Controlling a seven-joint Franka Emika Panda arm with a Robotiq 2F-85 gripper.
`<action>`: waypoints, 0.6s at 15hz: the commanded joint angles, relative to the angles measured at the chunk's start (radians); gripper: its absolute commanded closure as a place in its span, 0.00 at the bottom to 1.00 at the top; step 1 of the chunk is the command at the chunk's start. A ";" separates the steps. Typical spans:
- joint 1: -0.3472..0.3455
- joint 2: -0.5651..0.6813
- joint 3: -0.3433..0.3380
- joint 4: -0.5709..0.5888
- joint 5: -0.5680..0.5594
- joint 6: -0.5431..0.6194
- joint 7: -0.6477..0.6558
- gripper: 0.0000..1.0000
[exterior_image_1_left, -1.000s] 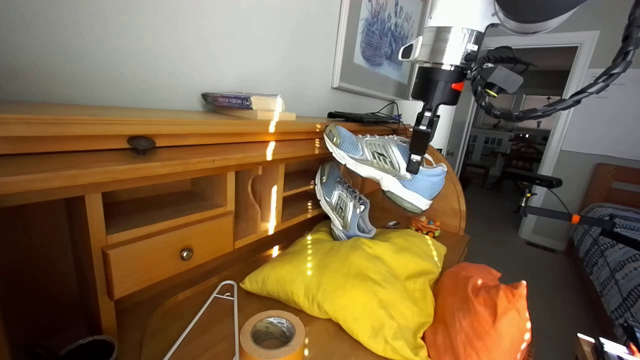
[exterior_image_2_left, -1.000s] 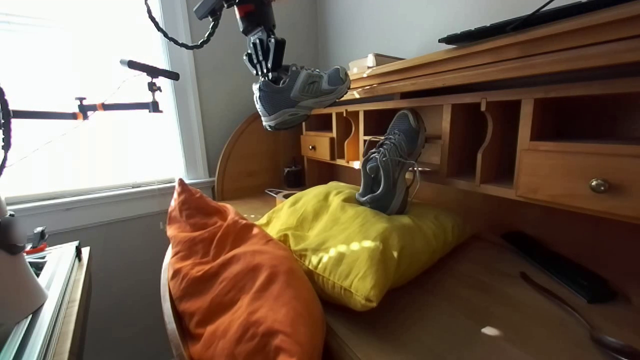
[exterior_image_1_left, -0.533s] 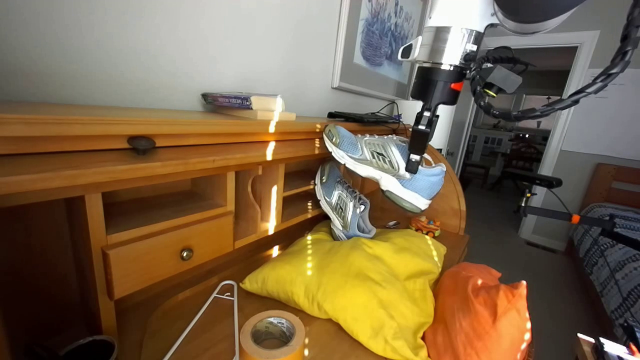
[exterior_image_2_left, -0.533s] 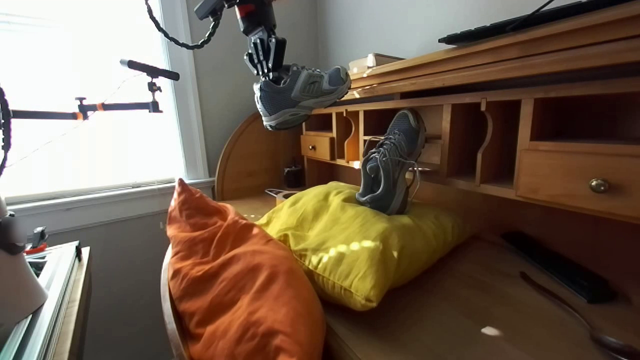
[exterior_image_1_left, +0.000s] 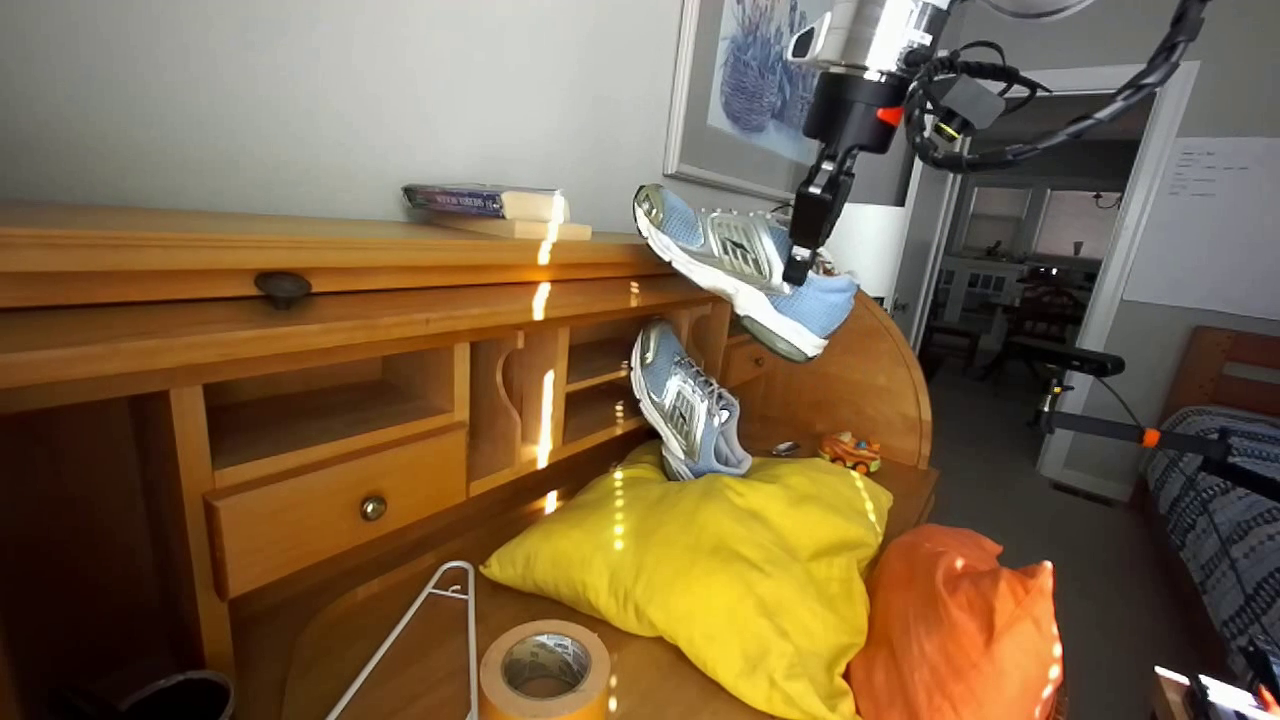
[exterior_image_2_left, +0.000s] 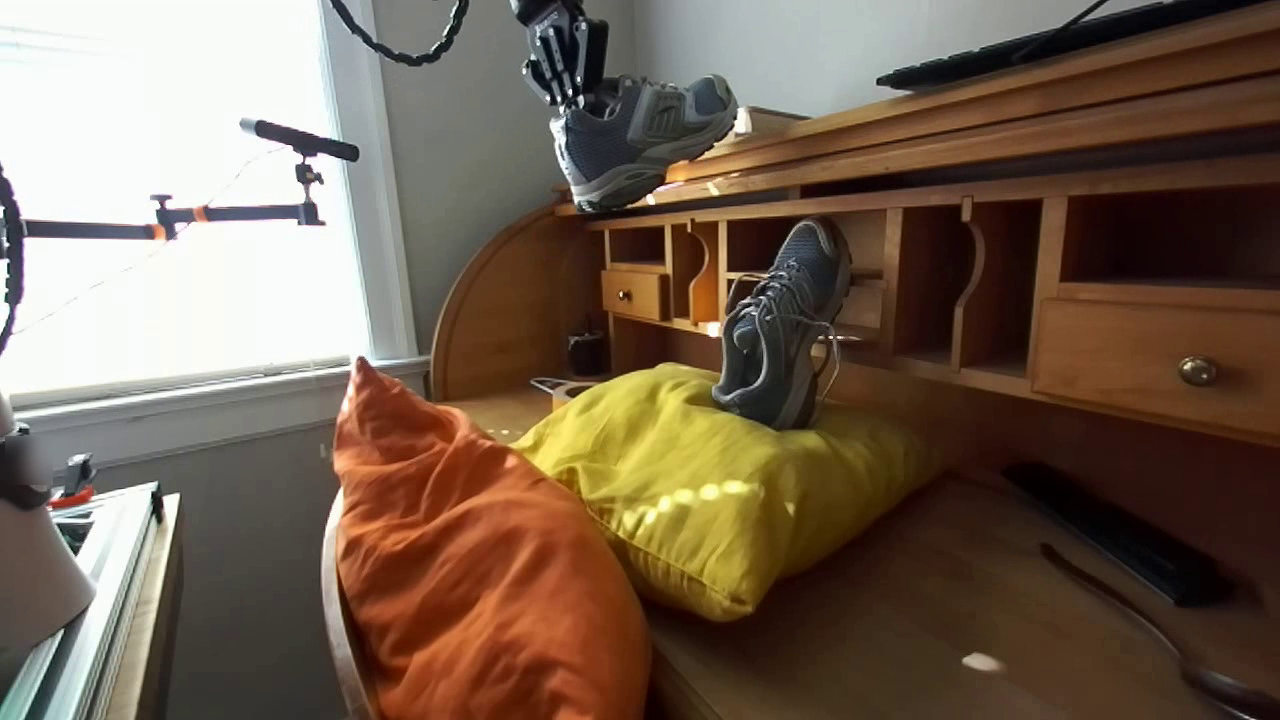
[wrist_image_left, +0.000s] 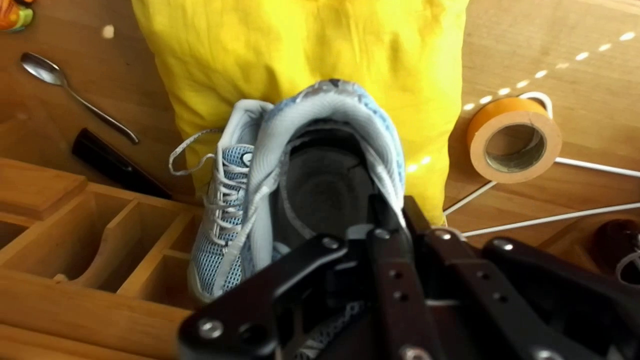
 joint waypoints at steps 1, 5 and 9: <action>-0.006 0.043 -0.018 0.093 -0.008 -0.023 -0.027 0.98; -0.006 0.104 -0.031 0.187 -0.003 -0.041 -0.064 0.98; -0.003 0.163 -0.032 0.267 -0.003 -0.061 -0.106 0.98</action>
